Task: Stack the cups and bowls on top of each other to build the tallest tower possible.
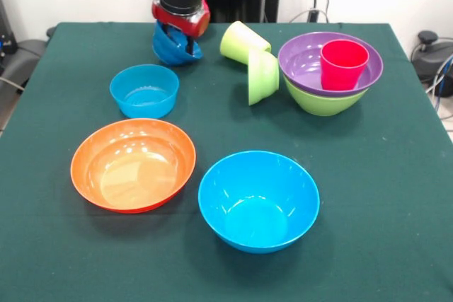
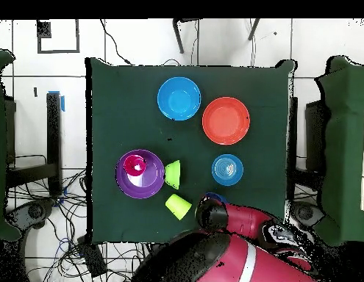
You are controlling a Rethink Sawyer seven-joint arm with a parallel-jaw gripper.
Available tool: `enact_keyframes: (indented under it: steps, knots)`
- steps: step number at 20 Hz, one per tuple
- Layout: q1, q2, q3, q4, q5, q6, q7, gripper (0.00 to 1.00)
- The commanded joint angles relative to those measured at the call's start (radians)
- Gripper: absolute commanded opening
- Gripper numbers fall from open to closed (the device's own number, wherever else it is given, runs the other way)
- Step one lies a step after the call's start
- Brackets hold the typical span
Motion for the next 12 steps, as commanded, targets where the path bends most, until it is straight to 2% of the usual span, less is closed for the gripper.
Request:
enact_keyframes:
  steps: [1,6,12]
  knots:
    - [0.027,0.075,0.064,0.015,0.059,-0.105,0.187,1.0]
    - [0.033,0.072,0.048,0.003,0.055,-0.1,0.163,1.0]
    - [0.063,0.015,-0.012,-0.045,0.022,-0.048,0.11,1.0]
